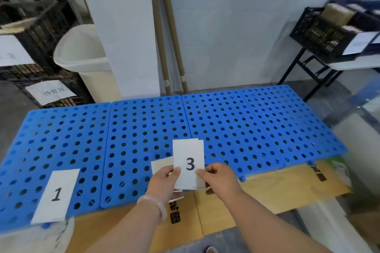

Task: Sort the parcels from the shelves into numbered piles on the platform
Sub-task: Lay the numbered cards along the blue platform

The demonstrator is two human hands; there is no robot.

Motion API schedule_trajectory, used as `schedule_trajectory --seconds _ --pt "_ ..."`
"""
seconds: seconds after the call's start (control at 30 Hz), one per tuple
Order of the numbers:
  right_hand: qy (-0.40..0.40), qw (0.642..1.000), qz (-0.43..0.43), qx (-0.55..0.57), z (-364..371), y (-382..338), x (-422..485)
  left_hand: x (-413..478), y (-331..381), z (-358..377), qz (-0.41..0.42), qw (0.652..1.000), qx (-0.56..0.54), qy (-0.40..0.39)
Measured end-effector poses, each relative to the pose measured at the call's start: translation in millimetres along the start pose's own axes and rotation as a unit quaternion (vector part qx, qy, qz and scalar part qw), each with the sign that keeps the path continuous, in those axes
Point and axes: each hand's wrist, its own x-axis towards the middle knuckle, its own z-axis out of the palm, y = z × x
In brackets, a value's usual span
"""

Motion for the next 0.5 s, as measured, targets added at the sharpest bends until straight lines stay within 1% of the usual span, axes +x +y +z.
schedule_trajectory --seconds 0.1,0.2,0.33,0.43,0.5 --pt "0.009 1.0 0.009 0.004 -21.0 10.3 -1.7 -4.4 -3.1 15.1 0.006 1.0 -0.001 0.001" --pt "0.012 1.0 0.028 0.004 -48.1 21.1 6.5 -6.9 -3.4 30.2 0.013 1.0 0.008 0.018" --pt "0.003 0.999 0.04 -0.023 -86.8 36.8 28.2 -4.7 -0.2 50.8 0.04 0.996 0.04 0.068" --pt "-0.017 0.998 0.047 -0.031 -115.7 48.2 46.6 -4.0 -3.1 69.0 0.028 0.994 0.024 0.104" --pt "-0.026 0.997 0.045 -0.06 -133.8 55.3 58.5 -2.2 -7.3 82.8 0.013 0.992 0.025 0.121"
